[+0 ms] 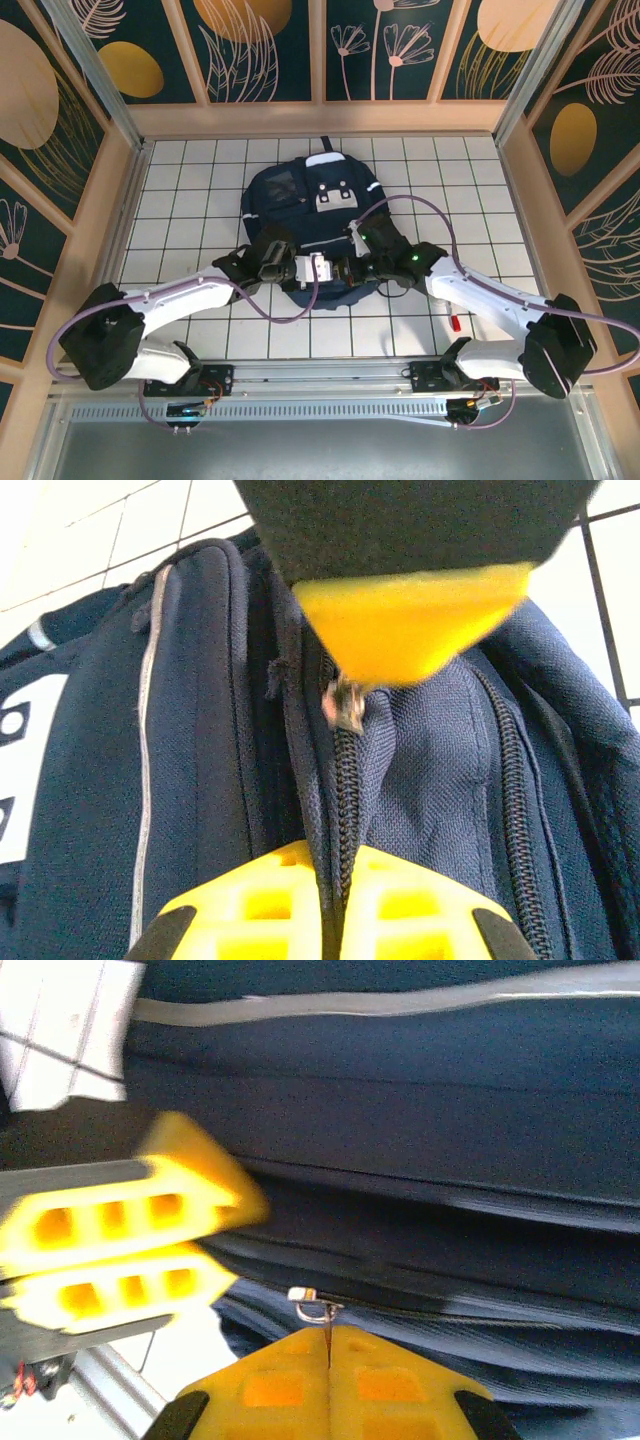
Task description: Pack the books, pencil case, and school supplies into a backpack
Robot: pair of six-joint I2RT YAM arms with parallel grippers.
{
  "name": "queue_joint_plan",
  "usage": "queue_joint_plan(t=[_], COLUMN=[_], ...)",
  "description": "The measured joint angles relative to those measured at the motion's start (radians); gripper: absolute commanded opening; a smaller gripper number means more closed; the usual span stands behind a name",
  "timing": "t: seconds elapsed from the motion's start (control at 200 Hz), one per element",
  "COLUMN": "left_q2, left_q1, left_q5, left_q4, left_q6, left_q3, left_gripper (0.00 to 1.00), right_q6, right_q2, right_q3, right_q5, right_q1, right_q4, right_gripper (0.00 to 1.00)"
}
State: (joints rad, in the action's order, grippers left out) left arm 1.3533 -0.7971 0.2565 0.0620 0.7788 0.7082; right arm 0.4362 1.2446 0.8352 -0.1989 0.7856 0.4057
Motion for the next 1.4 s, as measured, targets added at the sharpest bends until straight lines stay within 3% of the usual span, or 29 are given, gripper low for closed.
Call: queue_joint_plan(t=[0.225,0.49,0.656,0.706,0.816,0.871,0.896,0.921,1.016,1.116,1.281,1.401], left_q2=[-0.091,-0.273,-0.341,-0.365,-0.386,-0.374,-0.366,-0.349,-0.26,-0.134,-0.13,-0.216], left_q1=[0.013,0.066,0.136,0.163,0.226,0.27,0.289,0.311,0.374,0.399,0.344,0.2], left_q5=[-0.011,0.048,0.113,0.119,0.14,0.14,0.139,0.133,0.085,0.069,0.154,0.186], left_q4=[-0.03,-0.111,-0.145,-0.143,-0.14,-0.132,-0.126,-0.113,-0.093,-0.181,-0.274,-0.271], left_q6=[0.082,0.108,0.101,0.093,0.076,0.07,0.058,0.047,0.015,0.014,0.051,0.035], left_q3=[-0.069,-0.135,-0.158,-0.179,-0.206,-0.21,-0.211,-0.211,-0.195,-0.085,0.014,-0.012], left_gripper=[0.0,0.0,0.0,0.08,0.15,0.31,0.33,0.34,0.54,0.59,0.8,0.76], right_q6=[0.065,0.027,-0.005,-0.016,-0.038,-0.047,-0.054,-0.058,-0.064,-0.06,-0.062,-0.066], right_q2=[0.101,0.105,0.069,0.031,-0.058,-0.083,-0.089,-0.093,-0.095,-0.082,-0.018,0.013], right_q3=[0.013,0.03,0.02,0.002,-0.05,-0.068,-0.073,-0.076,-0.081,-0.081,-0.081,-0.081], right_q5=[0.174,0.202,0.156,0.123,0.025,-0.024,-0.043,-0.056,-0.11,-0.159,-0.199,-0.227], right_q1=[-0.081,-0.137,-0.158,-0.158,-0.159,-0.149,-0.138,-0.127,-0.069,-0.043,-0.048,-0.066], right_q4=[0.122,0.072,0.039,0.027,0.004,0.001,0.0,0.0,-0.019,-0.044,-0.048,-0.05], right_gripper=[0.0,0.0,0.0,0.0,0.0,0.0,0.0,0.0,0.0,0.0,0.0,0.0])
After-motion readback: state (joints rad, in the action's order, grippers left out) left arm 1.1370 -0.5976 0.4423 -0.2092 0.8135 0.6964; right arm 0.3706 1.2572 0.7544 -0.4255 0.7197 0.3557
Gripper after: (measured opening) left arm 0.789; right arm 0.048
